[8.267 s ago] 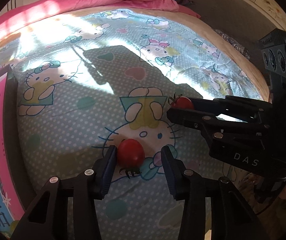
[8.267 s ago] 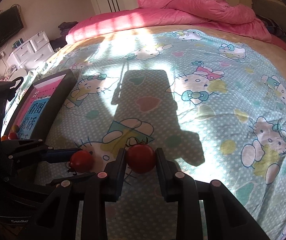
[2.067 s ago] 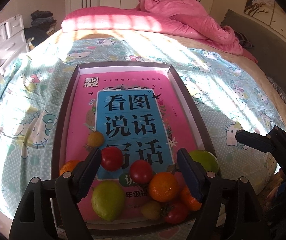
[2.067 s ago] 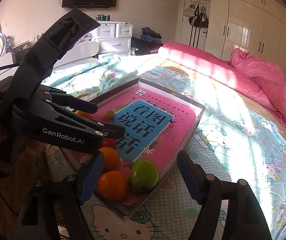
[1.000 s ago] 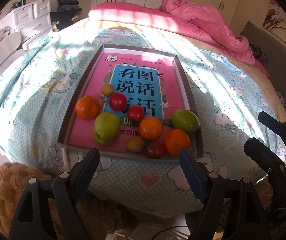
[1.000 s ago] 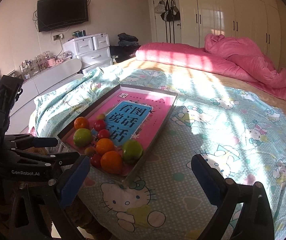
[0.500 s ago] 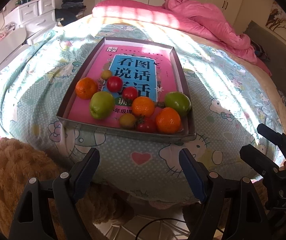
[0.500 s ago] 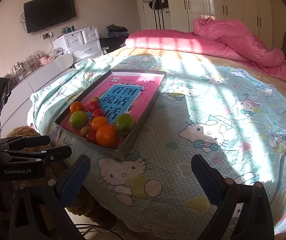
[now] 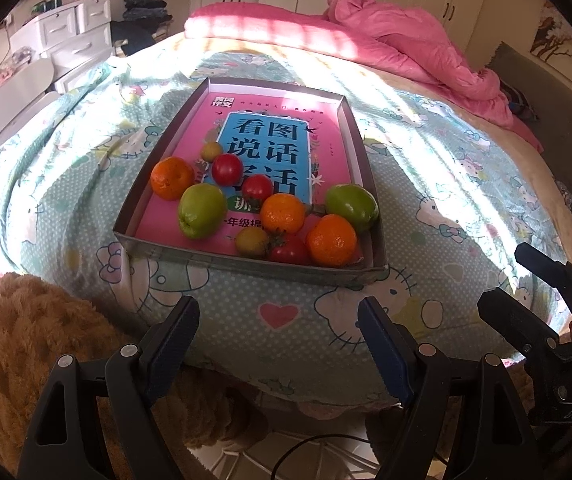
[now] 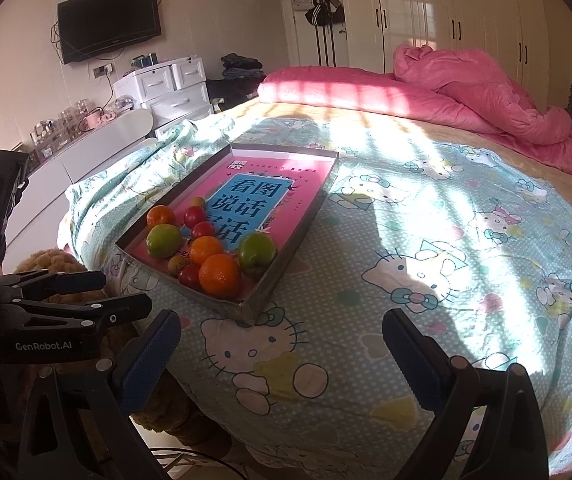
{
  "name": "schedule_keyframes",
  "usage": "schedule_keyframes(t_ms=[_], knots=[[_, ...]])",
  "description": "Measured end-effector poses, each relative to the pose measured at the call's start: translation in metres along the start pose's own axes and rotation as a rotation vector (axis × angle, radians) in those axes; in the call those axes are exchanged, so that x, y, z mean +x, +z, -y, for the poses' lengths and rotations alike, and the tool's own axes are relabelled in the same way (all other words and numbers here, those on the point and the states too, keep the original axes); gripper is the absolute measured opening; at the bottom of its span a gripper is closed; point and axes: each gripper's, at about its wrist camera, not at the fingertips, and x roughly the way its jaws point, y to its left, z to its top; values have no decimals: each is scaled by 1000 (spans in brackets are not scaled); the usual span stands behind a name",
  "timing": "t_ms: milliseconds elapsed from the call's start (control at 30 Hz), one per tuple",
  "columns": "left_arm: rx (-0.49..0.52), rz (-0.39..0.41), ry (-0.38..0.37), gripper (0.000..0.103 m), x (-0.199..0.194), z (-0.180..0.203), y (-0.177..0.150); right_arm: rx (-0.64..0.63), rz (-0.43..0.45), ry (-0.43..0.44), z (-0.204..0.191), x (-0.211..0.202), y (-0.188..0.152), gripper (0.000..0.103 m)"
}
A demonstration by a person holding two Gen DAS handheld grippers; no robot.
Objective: Organize fruits
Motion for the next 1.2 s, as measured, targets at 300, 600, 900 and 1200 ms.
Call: schedule_keyframes(t_ms=[300, 600, 900, 1200], knots=[[3, 8, 5, 83, -1, 0, 1, 19, -3, -11, 6, -1, 1, 102], [7, 11, 1, 83, -2, 1, 1, 24, -8, -23, 9, 1, 1, 102], [1, 16, -1, 83, -3, 0, 2, 19, -10, -25, 8, 1, 0, 102], [-2, 18, -1, 83, -4, 0, 3, 22, -11, -22, 9, 2, 1, 102]])
